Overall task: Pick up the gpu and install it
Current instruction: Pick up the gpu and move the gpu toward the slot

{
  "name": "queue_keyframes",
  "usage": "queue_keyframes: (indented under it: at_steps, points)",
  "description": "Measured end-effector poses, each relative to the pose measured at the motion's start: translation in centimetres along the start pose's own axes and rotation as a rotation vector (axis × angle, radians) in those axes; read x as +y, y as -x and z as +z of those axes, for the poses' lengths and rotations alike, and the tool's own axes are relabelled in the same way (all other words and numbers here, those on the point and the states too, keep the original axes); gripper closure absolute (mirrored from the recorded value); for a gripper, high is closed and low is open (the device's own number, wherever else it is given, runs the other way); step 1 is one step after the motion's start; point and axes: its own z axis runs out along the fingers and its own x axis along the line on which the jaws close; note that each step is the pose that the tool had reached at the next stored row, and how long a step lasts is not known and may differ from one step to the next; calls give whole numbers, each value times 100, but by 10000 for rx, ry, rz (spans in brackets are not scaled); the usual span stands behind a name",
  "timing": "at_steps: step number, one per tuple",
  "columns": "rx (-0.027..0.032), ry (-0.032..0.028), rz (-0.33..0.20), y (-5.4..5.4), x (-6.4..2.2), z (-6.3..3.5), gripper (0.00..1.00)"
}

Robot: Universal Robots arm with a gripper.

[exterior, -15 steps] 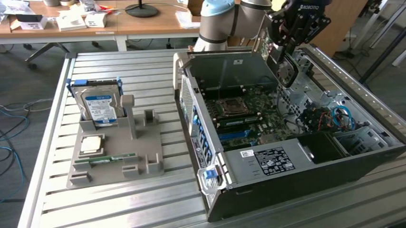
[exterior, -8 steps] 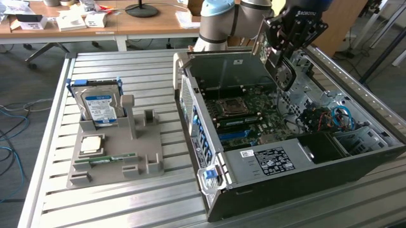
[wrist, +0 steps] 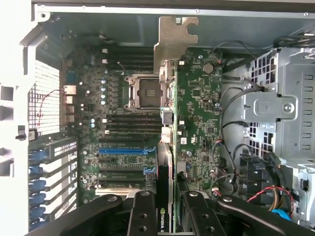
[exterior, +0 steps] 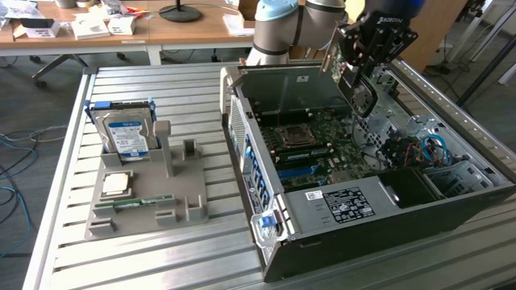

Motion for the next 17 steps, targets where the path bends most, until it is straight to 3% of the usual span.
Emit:
queue_keyframes:
  at_steps: [10, 17]
  points:
    - [-1, -1, -1, 212, 3, 8, 74]
    - [-1, 3, 0, 218, 3, 16, 74]
